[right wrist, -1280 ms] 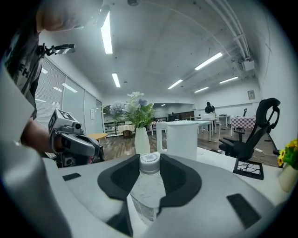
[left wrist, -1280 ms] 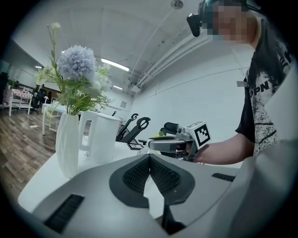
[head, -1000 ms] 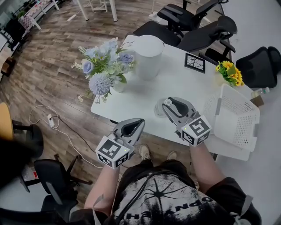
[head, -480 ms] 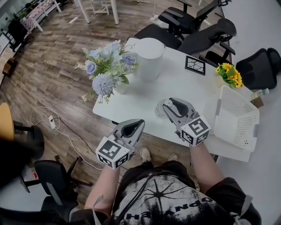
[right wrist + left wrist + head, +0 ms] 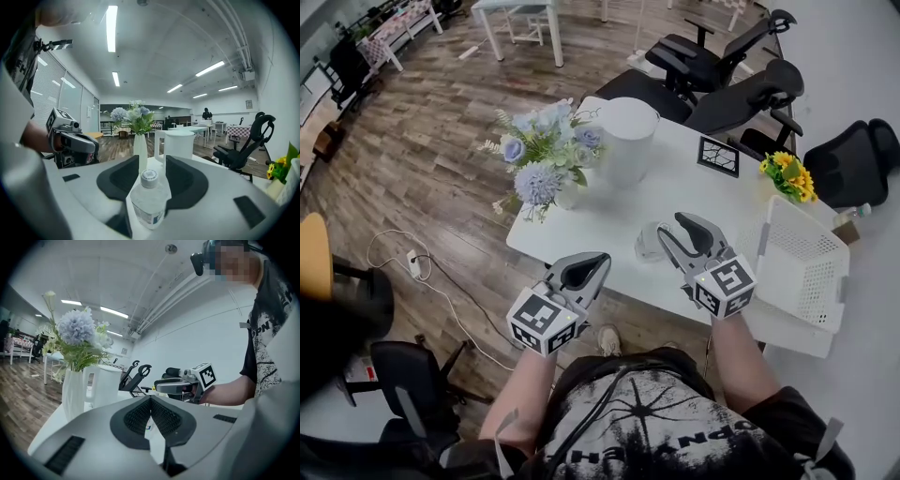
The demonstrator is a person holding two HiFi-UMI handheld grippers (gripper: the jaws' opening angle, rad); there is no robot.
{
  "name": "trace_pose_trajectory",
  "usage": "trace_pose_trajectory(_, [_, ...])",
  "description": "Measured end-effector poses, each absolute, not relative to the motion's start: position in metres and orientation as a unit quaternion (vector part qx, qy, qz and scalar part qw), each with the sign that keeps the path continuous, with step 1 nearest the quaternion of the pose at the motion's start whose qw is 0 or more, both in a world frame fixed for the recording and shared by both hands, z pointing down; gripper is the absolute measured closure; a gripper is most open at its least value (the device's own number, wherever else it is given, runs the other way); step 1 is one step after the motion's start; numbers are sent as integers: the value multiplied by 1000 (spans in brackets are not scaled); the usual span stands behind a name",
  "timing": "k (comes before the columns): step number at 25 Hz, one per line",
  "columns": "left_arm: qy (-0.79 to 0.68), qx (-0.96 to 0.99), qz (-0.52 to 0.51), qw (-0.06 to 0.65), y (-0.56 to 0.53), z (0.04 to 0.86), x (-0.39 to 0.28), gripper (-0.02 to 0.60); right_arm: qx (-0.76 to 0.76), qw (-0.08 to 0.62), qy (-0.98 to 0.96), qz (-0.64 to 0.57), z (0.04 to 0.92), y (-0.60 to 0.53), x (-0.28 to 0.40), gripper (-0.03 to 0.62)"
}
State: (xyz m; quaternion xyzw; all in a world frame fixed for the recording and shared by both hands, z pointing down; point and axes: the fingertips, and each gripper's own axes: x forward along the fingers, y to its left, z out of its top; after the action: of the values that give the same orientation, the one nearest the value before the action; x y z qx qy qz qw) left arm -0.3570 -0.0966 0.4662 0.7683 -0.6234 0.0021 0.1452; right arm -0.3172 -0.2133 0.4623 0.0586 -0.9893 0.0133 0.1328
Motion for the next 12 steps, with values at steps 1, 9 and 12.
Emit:
trace_pose_trajectory(1, [-625,768,1,142,-97,464,-358,571,59,129,-990,8,457,-213,-316,419])
trace_pose_trajectory(9, [-638,760,-1,124,-92,453,-374,571,28,91,-995,-31,413,-181,-326,424])
trace_pose_trajectory(12, [-643,757,0,116,-91,448,-379,571,8,78,-996,-36,405,-172,-330,515])
